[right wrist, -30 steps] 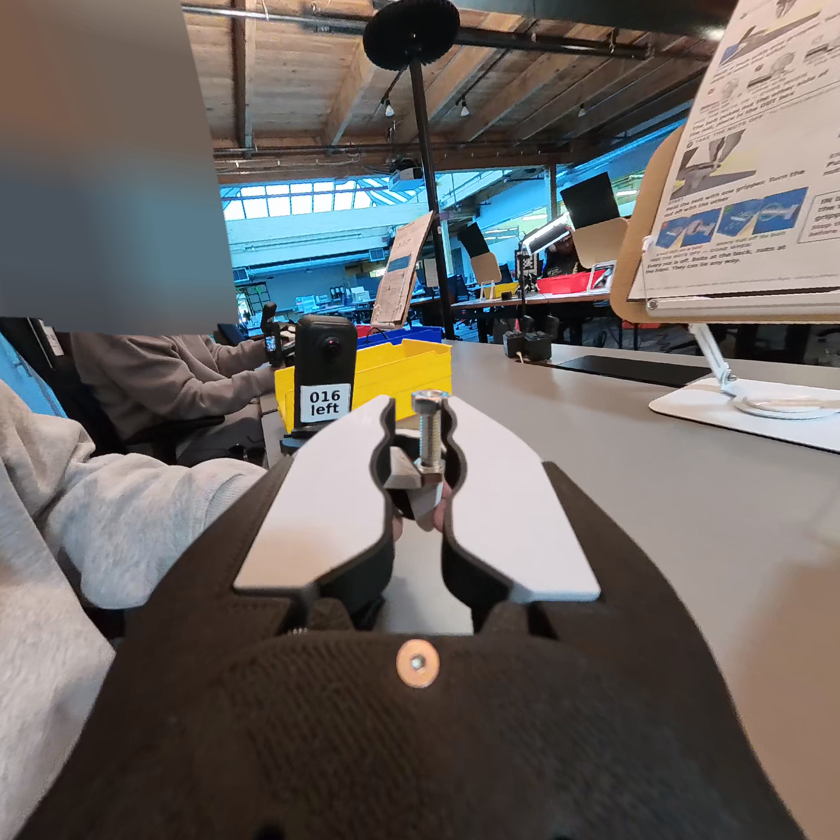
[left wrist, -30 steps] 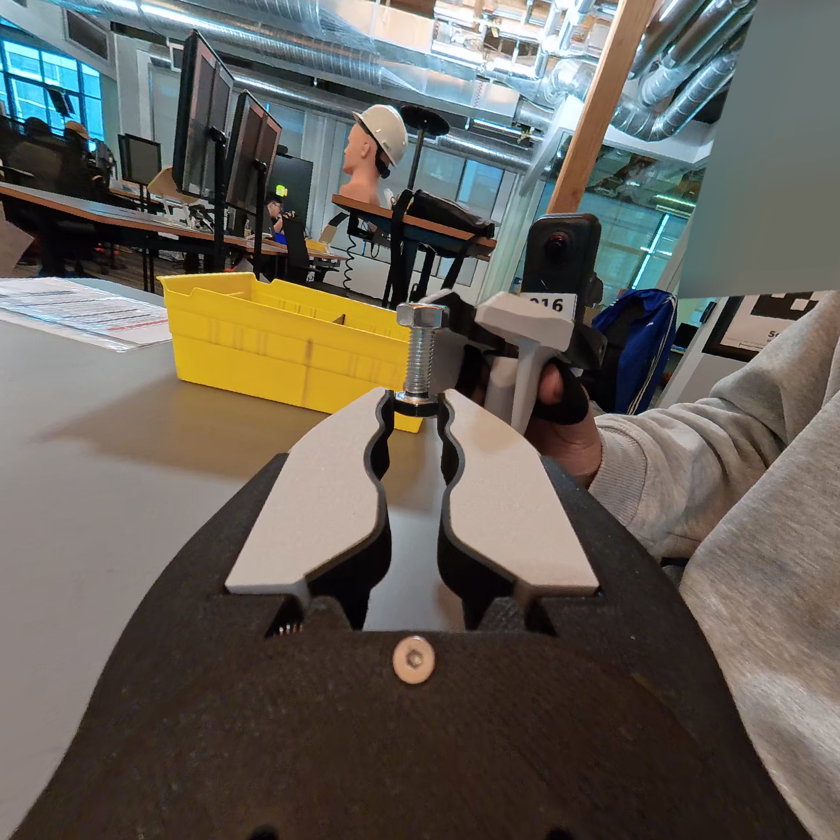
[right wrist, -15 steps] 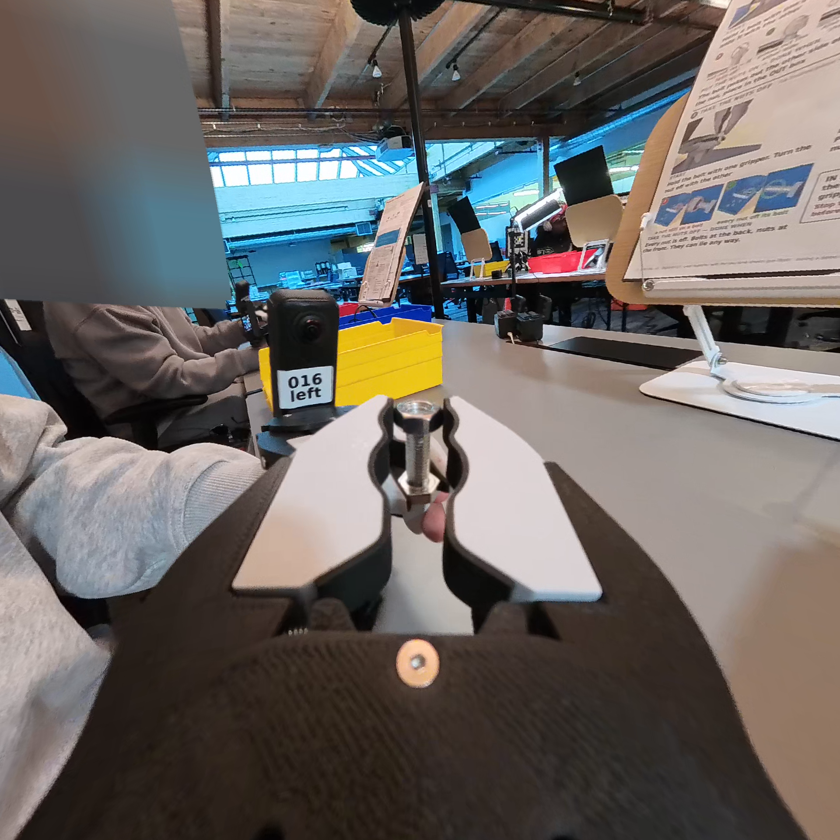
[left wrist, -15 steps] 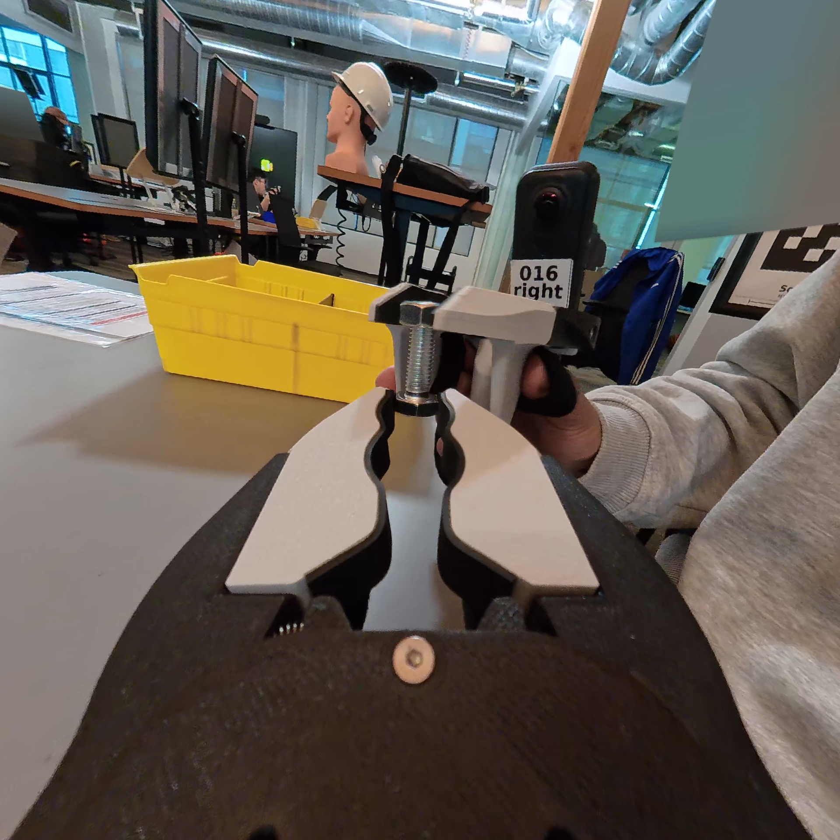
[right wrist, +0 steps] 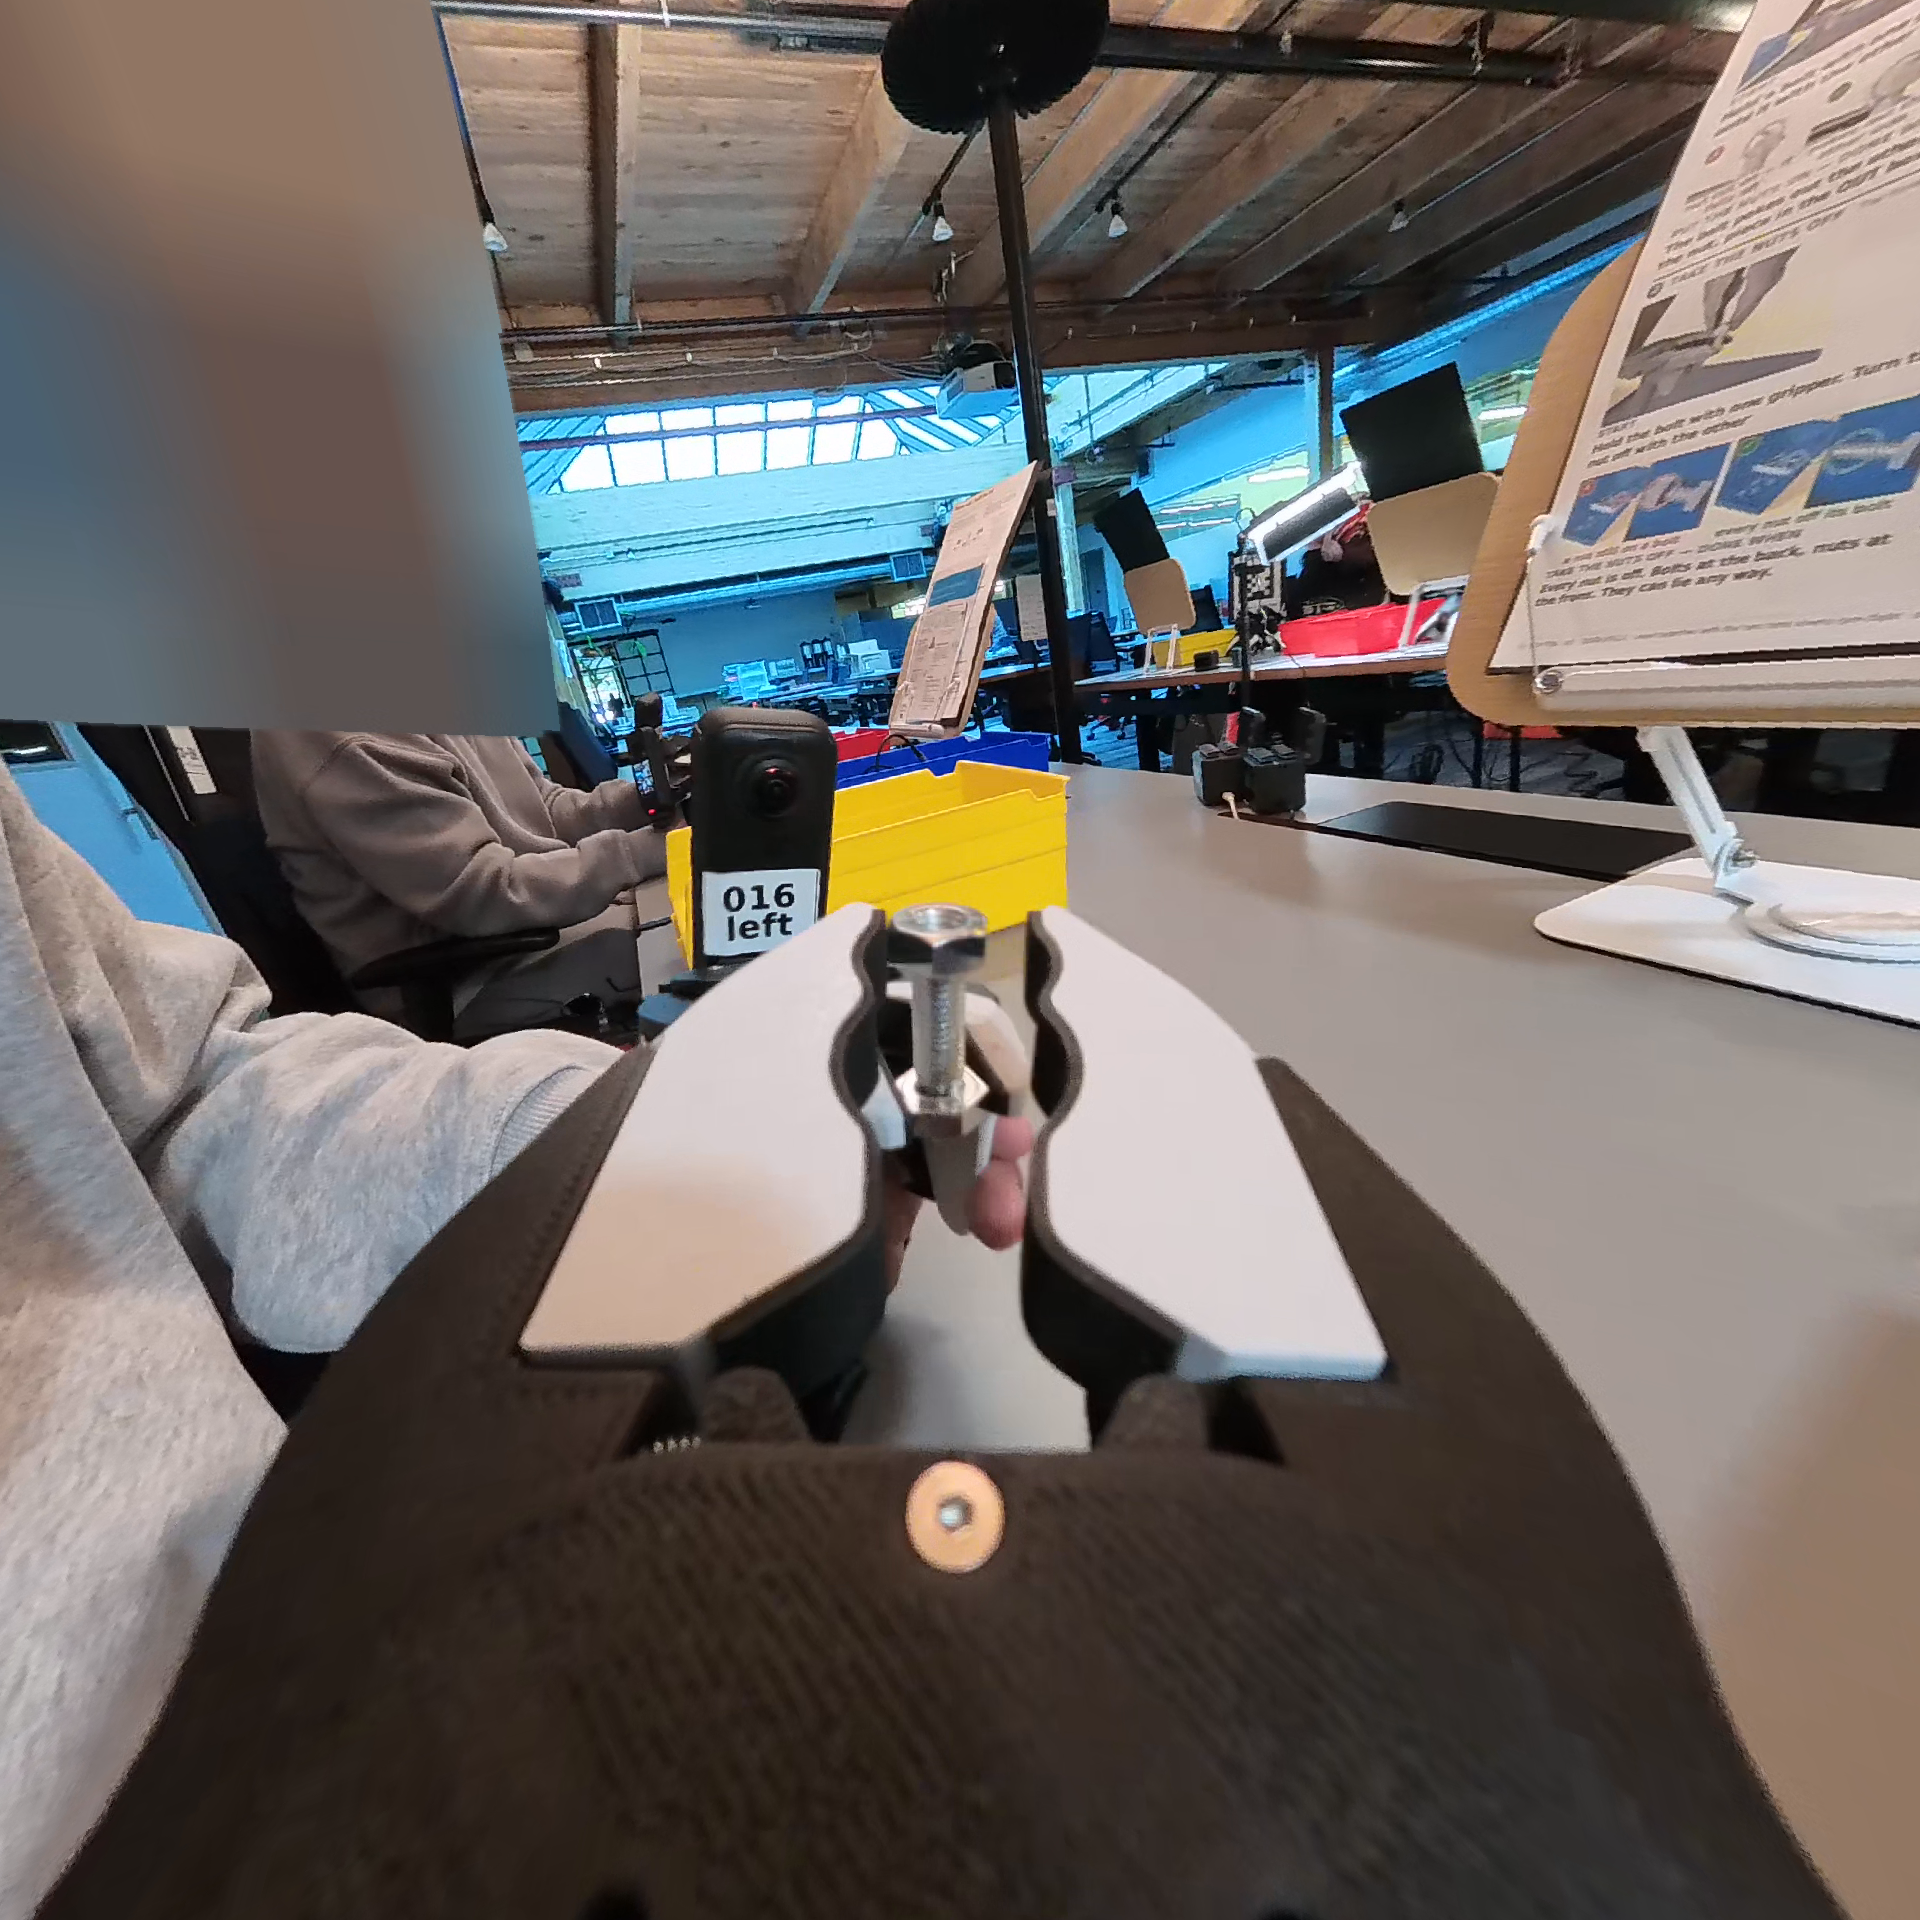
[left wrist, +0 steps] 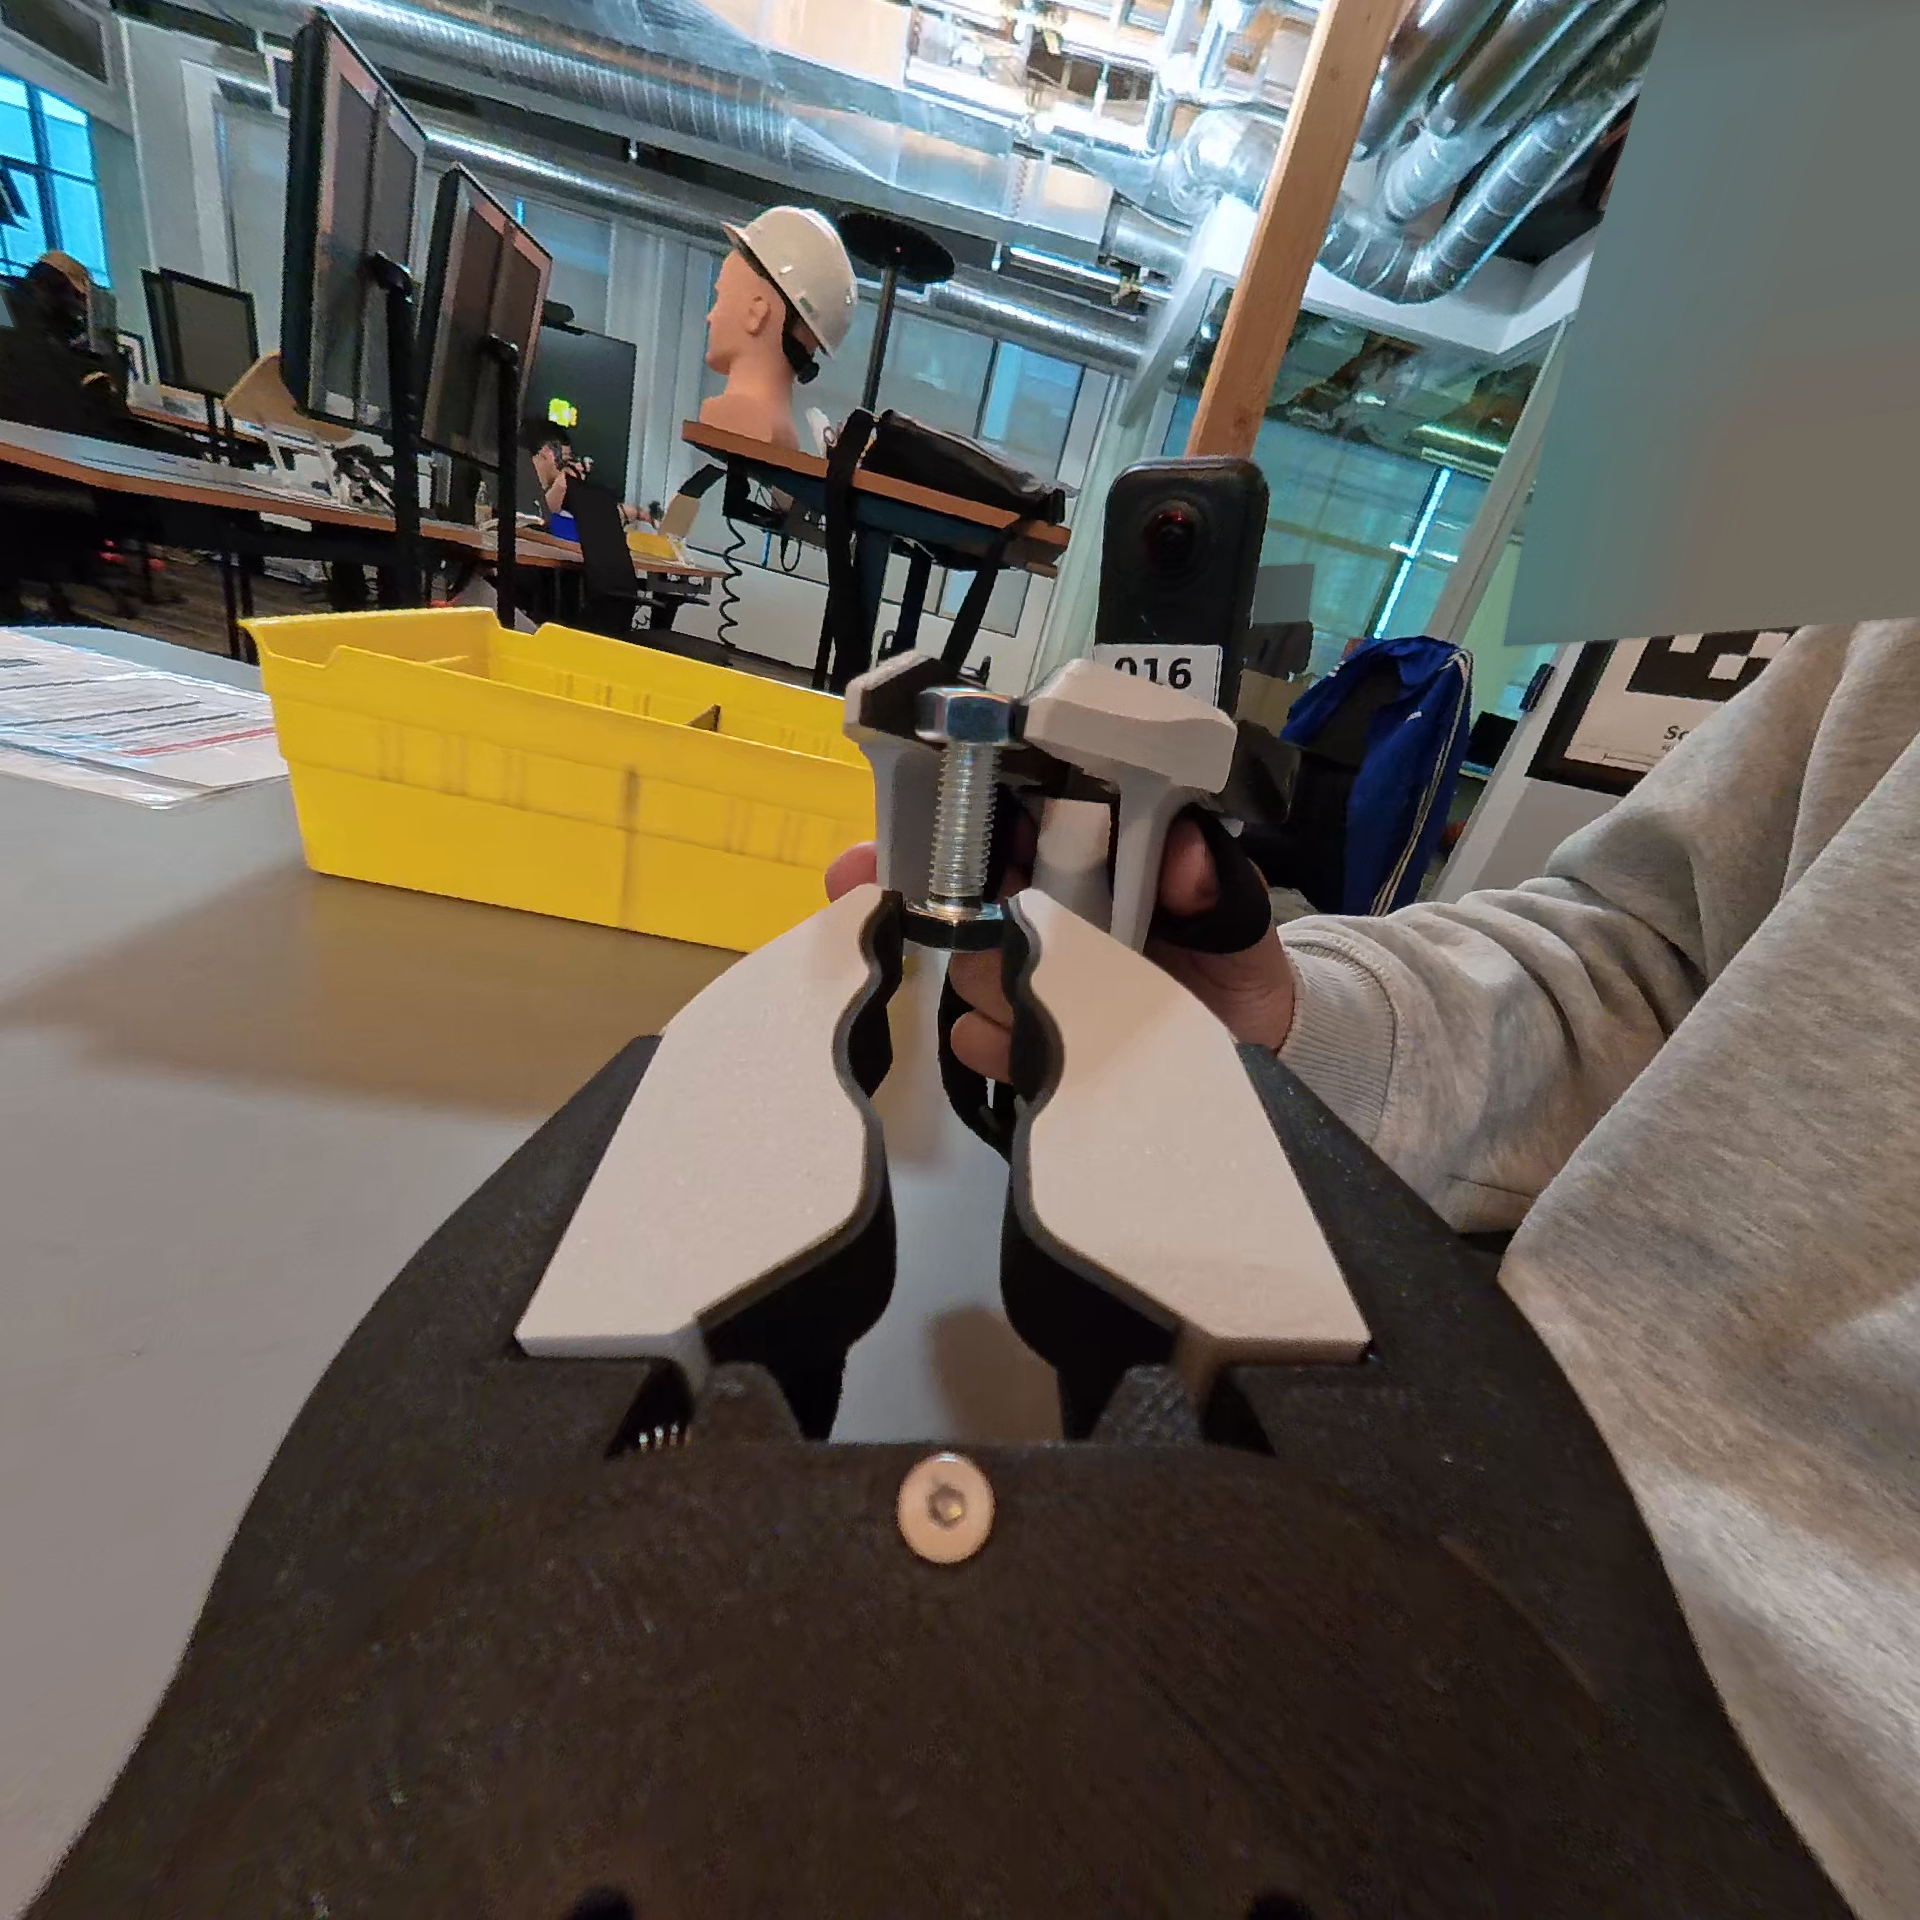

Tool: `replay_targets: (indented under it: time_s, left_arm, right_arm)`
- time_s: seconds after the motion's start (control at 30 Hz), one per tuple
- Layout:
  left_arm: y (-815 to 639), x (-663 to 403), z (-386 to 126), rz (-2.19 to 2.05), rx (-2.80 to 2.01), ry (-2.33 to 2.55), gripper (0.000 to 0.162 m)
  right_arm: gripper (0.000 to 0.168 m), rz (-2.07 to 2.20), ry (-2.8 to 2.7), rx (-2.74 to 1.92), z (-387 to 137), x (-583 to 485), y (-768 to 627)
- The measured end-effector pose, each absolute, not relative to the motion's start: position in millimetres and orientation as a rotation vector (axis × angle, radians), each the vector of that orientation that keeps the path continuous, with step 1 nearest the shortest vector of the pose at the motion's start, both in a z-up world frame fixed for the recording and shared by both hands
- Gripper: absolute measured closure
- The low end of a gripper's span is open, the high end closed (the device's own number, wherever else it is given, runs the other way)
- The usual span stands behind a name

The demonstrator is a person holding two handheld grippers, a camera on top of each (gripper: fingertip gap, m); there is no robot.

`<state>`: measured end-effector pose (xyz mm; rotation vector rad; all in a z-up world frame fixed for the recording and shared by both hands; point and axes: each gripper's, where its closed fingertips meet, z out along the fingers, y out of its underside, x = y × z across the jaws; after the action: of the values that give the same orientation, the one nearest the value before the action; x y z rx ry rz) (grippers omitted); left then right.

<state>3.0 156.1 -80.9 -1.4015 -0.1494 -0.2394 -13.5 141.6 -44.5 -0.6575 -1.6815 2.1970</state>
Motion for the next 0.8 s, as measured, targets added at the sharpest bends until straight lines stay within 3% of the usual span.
replay_targets:
  time_s: [0.33, 0.47, 0.8]
  left_arm:
    - [152, -2, -77, -0.249, -1.367, -0.177, 0.143]
    - [149, -3, -71, -0.276, -1.326, -0.191, 0.143]
    - [153, 0, -76, -0.253, -1.363, -0.167, 0.143]
  right_arm:
    - [0.138, 2.203, -1.652, -0.676, -43, -18, 150]
    - [0.145, 2.172, -1.629, -0.745, -46, -26, 160]
    - [0.138, 2.178, -1.659, -0.640, -41, -14, 146]
